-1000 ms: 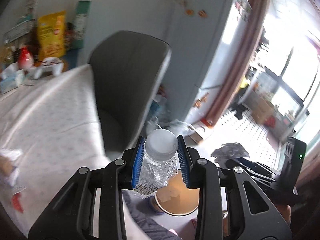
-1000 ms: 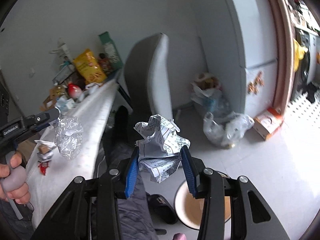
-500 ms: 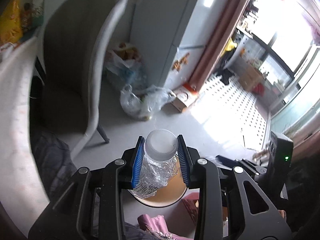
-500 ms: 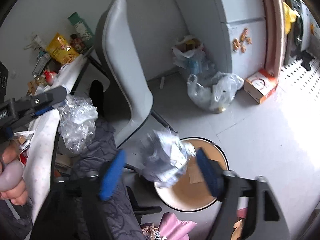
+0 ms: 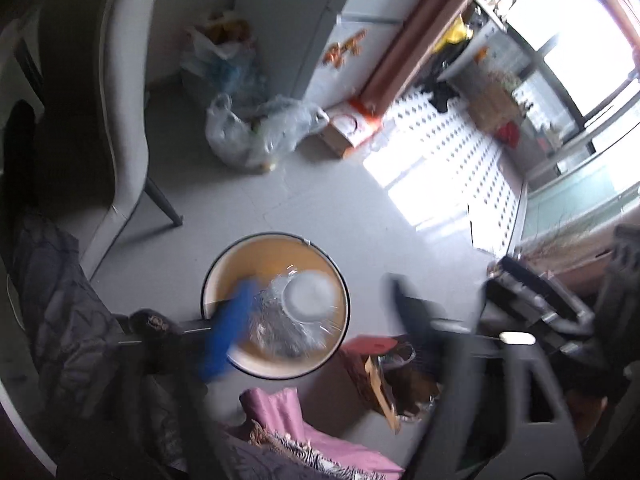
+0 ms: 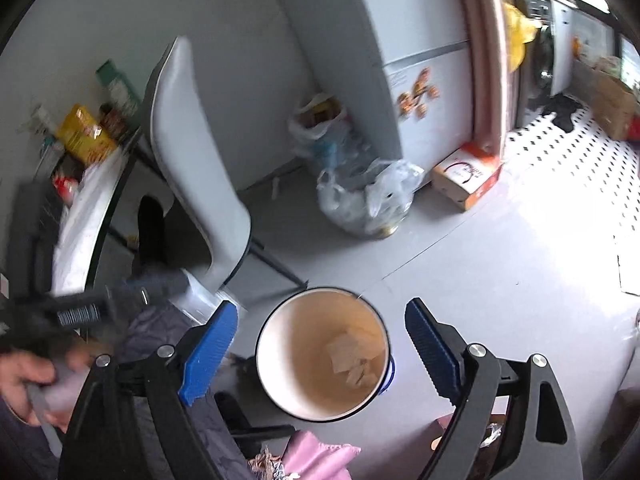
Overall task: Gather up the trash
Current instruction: 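Open both grippers to drop the bottle and wrapper into the bin, then move both tools back to the table toward the small cardboard box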
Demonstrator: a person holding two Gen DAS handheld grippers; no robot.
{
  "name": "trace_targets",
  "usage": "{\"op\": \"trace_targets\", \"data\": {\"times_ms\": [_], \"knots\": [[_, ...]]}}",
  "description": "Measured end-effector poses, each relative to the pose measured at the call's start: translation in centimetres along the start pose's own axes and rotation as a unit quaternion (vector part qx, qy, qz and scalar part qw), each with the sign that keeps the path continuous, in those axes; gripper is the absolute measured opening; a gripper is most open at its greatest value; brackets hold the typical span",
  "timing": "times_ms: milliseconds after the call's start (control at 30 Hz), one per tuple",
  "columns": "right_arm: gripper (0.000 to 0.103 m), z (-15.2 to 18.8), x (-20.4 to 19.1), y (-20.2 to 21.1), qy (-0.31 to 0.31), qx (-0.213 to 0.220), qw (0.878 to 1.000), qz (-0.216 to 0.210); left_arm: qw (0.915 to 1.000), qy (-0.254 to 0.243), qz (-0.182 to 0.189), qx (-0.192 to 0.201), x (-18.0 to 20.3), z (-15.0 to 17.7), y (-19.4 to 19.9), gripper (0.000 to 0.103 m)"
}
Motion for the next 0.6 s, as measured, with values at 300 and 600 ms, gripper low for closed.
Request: {"op": "trace_targets", "data": {"times_ms": [300, 600], "knots": [[0.089, -2.5, -3.1, -0.7, 0.020, -0.003, 1.000, -0.018, 0.9978, 0.039, -0.042, 0.034, -5.3, -0.5, 4.8, 0.092], [0.095, -3.2, -15.6, -4.0, 0.117, -0.025, 0.984, -0.136, 0.9796, 0.093, -0.114, 0.137, -13.2, 0.0, 15.9, 0.097]]}}
Point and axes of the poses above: each gripper's, at about its wrist camera, not at the fingertips, and y roughly against the way its jaws point, x to its right, z to its underside, the point moved 5 cm from there along -y, roughly the way its jaws point, and after that the axes turned 11 degrees about -y, right-handed, at the moved point
